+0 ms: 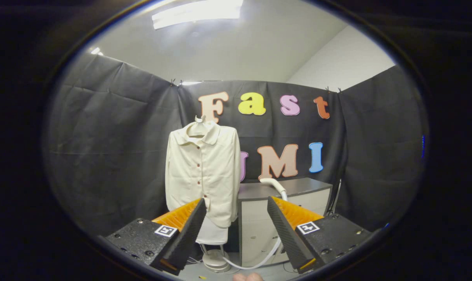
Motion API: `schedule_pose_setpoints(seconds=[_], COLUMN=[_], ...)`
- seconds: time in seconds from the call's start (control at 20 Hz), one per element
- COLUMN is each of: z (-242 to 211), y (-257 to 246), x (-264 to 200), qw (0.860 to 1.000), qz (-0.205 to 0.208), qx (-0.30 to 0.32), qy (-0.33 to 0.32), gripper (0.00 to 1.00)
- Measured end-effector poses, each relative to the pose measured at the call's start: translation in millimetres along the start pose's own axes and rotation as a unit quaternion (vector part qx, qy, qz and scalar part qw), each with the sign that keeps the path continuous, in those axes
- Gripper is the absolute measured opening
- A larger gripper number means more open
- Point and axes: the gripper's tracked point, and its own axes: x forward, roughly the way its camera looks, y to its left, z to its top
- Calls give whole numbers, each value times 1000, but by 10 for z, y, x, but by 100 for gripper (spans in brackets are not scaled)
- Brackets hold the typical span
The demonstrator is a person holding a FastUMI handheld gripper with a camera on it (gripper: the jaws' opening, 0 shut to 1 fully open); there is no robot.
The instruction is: Iron the clothes twice with a garment steamer, once on the left side and once on the right side.
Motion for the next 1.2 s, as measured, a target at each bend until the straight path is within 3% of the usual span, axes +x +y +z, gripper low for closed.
schedule_pose_setpoints(seconds=[0.55,1.2], z=[-36,-319], y=[2,-30], x=[36,670], qw=[1000,1000], qz=[-1,-16], qx=[8,-8], qy=[3,25], gripper=[96,96])
